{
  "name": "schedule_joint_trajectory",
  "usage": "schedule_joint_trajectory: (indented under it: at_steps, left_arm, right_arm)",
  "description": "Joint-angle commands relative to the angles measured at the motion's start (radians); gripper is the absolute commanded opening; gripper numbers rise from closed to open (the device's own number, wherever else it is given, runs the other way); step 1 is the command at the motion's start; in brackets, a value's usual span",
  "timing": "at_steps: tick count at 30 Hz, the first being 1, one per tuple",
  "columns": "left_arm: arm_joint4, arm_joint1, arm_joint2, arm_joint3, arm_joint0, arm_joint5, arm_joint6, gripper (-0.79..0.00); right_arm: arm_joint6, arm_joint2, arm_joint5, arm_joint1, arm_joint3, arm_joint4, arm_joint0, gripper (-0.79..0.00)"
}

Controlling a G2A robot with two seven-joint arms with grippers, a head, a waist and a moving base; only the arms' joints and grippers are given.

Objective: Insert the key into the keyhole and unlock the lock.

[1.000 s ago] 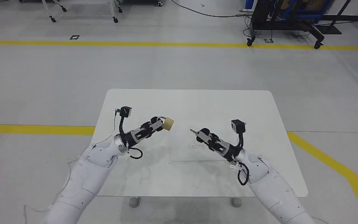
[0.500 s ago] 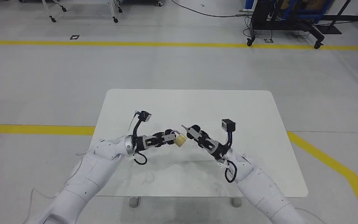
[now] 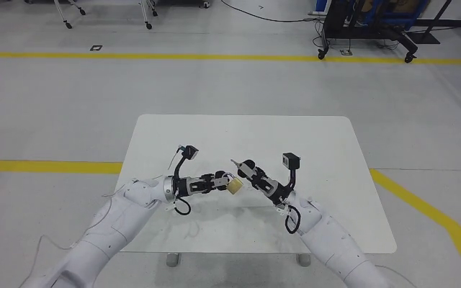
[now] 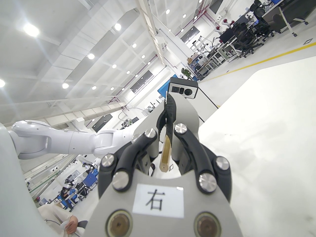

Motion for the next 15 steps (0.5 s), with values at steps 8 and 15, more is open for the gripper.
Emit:
schedule_joint_trajectory:
  at_steps: [8, 15]
  left_arm:
    - [-0.053, 0.006, 0.027, 0.052, -0.024, -0.029, 0.030, -0.785]
    - [-0.060, 0.006, 0.040, 0.076, -0.036, -0.032, 0.032, -0.785]
  right_arm:
    - [0.045, -0.027, 0.000, -0.011, 0.007, 0.029, 0.017, -0.785]
    - [0.069, -0.042, 0.000, -0.018, 0.010, 0.039, 0.025, -0.785]
